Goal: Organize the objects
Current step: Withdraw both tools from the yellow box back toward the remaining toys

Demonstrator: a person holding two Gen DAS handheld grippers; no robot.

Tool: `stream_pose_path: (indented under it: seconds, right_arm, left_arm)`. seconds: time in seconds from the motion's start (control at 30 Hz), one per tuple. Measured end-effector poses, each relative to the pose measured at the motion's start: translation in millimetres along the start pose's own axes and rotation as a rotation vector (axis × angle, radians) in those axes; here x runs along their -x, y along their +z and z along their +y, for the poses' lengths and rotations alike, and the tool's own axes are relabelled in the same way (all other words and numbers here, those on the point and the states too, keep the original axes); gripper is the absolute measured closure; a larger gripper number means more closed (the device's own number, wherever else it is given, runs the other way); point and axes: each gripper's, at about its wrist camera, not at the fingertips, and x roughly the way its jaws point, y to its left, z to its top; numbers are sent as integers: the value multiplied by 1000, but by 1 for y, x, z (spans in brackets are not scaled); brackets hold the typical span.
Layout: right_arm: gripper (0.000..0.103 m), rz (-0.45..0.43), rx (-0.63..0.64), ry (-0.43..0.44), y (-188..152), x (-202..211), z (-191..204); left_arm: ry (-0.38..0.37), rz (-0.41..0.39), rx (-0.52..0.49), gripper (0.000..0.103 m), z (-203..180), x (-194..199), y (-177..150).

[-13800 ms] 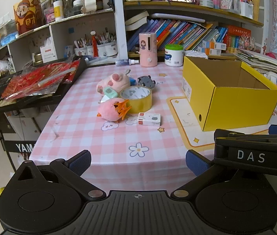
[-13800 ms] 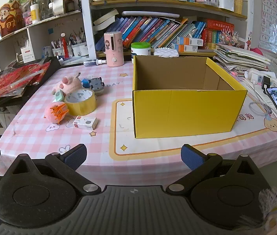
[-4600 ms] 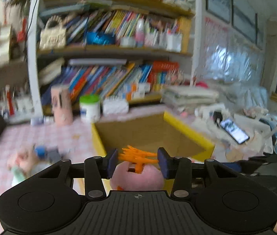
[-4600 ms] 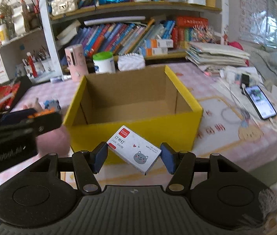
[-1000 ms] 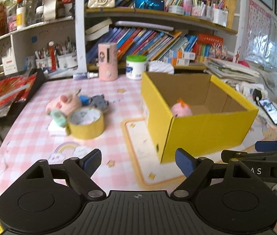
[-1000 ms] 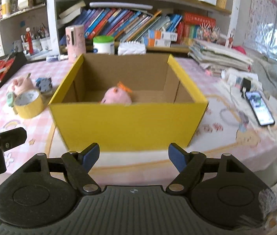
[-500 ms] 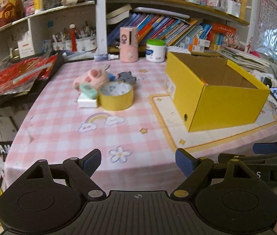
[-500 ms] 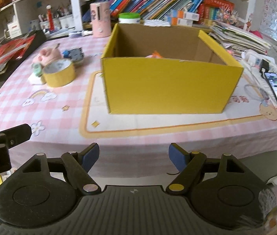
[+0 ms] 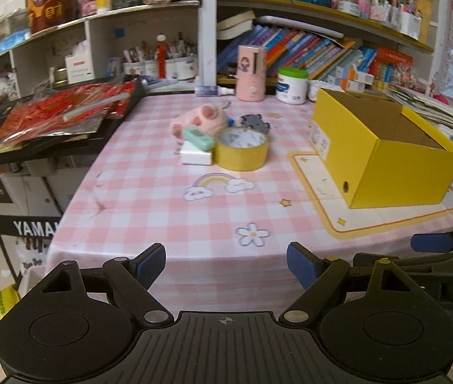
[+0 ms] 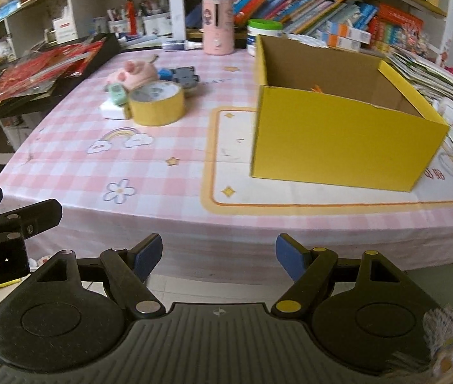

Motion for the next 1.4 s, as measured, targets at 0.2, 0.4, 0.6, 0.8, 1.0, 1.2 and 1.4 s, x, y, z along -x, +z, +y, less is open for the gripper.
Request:
stream_pose_path:
  seconds: [0.2, 0.4, 0.6, 0.8, 1.0, 1.2, 1.4]
  right_arm:
    - [26, -14, 33, 23, 5, 1, 18]
    - [28, -34, 59, 43, 9, 2, 32]
    - [29, -37, 65, 54, 15, -2, 38]
    - [31, -34, 81, 71, 22, -11, 43]
    - [34, -26, 91, 85, 36, -28, 44]
    - [34, -29, 102, 100, 57, -46, 44]
    - [35, -29, 115, 119, 83, -69, 43]
  left_arm:
    - [25, -19, 20, 18, 16, 6, -2]
    - [37, -29, 36, 18, 26, 8, -1]
    - [46, -26, 45, 18, 32, 6, -1]
    - [65, -23, 65, 18, 37, -2, 3]
    - [79, -20, 70, 18, 40, -16, 14]
    - [93, -7, 77, 18, 44, -36, 28]
    - [113, -7, 92, 18, 47, -59, 47]
